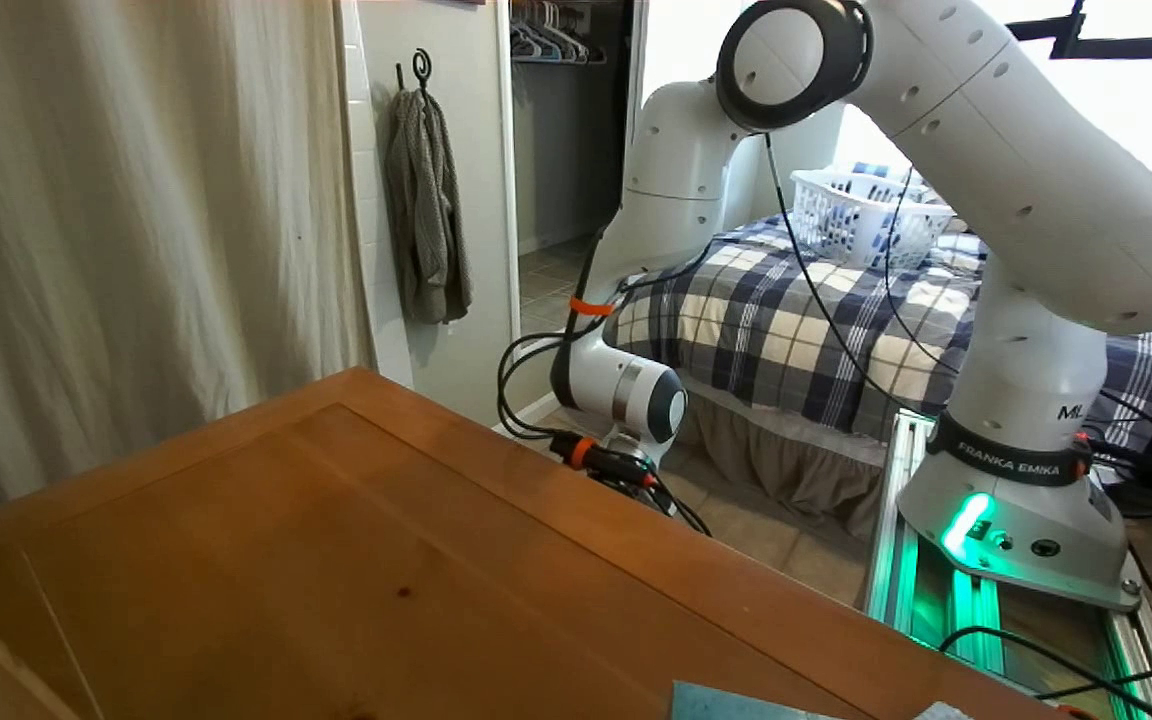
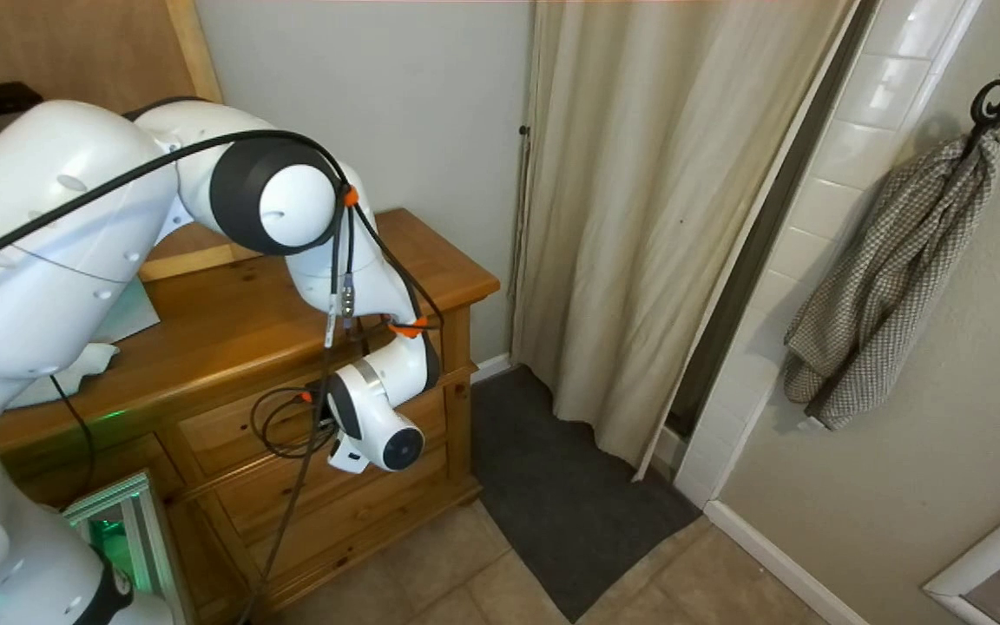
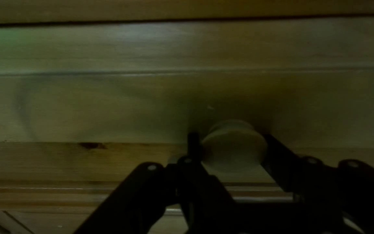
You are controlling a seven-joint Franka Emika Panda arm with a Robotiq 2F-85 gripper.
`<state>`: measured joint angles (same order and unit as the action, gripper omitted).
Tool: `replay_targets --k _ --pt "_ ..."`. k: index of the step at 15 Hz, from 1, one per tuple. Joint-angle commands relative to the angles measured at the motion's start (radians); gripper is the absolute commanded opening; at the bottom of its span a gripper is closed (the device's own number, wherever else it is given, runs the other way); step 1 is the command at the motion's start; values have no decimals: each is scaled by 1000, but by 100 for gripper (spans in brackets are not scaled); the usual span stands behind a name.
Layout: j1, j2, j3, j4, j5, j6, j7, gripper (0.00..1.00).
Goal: Open the top drawer
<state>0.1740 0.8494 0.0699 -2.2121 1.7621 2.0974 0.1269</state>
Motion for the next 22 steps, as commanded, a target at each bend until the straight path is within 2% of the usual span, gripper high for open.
replay_targets --k 1,9,17,20,22 --pt "-6 -2 -6 -15 3 -15 -7 25" --pt "-70 -14 -54 -138 25 -76 -118 25" --pt "-141 -15 -152 -253 58 -152 -208 25" --pt "-145 -21 -188 -286 60 -151 -227 25" --pt "-147 -12 -231 -322 37 -111 -247 25"
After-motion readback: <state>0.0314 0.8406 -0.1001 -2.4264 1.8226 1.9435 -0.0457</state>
